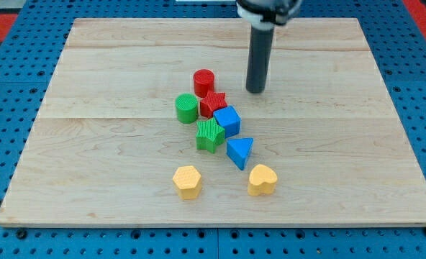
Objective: Place red circle to the top of red star
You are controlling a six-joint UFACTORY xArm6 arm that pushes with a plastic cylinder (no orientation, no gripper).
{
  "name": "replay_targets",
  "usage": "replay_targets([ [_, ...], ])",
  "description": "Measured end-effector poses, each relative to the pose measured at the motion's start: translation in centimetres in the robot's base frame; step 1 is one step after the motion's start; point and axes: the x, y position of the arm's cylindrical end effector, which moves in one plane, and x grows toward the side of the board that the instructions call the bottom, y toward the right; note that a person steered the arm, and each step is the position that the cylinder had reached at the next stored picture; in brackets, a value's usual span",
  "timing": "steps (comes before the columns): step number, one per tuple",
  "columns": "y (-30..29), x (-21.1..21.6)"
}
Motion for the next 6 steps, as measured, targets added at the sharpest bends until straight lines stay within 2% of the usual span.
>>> replay_targets([
  [1,-3.9,2.3],
  [2,-6.6,2.2],
  [4,-5.5,1.0],
  [5,-4.3,-1.0],
  [6,-5.3,-1.5],
])
